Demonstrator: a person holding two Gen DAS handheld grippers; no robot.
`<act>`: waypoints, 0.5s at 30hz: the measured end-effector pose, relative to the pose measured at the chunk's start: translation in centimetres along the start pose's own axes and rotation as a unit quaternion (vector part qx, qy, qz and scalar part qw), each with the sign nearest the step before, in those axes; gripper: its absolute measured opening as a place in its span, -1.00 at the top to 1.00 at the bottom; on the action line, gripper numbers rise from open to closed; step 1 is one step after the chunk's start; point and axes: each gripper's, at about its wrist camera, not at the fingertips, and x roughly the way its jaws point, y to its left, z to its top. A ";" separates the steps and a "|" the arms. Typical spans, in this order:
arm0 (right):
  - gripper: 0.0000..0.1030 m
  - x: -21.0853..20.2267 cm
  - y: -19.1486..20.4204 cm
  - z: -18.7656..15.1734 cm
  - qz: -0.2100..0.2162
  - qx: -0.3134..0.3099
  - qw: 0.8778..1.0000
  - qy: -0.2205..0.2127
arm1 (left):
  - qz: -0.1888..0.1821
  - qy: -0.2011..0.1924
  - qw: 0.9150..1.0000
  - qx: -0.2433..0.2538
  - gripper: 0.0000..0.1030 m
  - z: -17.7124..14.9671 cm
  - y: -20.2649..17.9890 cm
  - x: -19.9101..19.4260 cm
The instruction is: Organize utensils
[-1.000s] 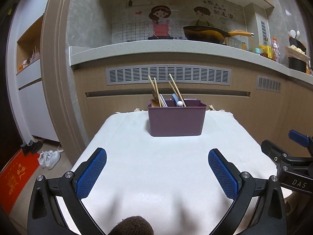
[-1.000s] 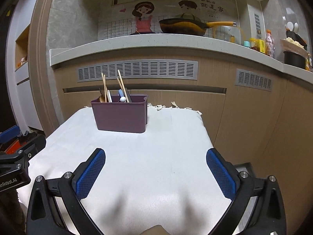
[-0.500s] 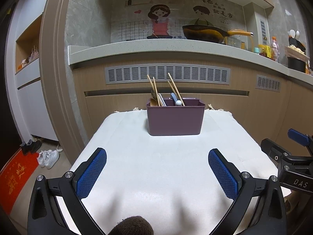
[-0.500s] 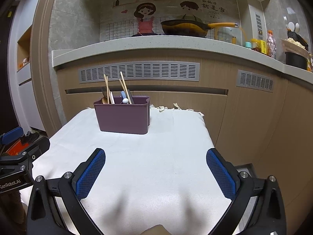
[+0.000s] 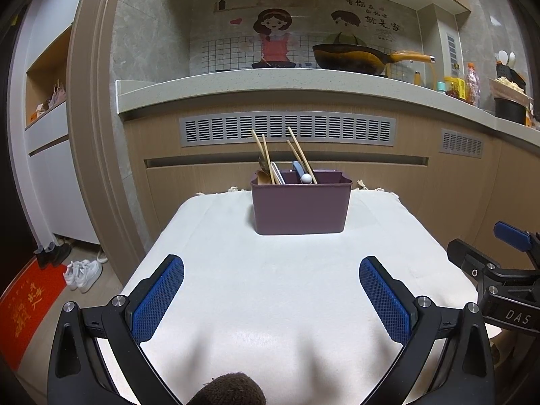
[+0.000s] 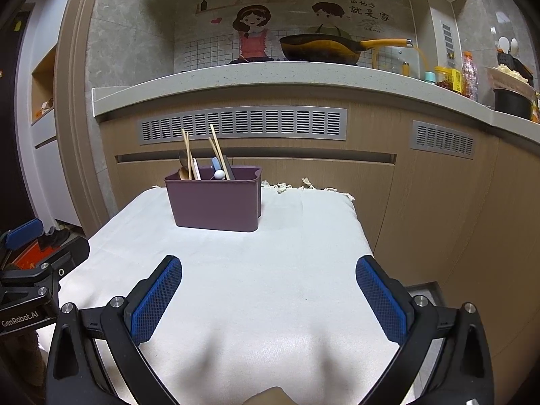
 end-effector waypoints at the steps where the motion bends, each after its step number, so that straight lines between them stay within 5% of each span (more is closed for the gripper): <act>1: -0.99 0.0 0.1 0.0 0.001 0.000 1.000 0.001 | -0.001 0.000 1.000 0.000 -1.00 0.0 -0.1 0.0; 15: -0.99 -0.1 0.2 -0.1 0.005 -0.001 1.000 0.002 | -0.003 -0.001 1.000 0.000 -1.00 0.0 -0.2 -0.1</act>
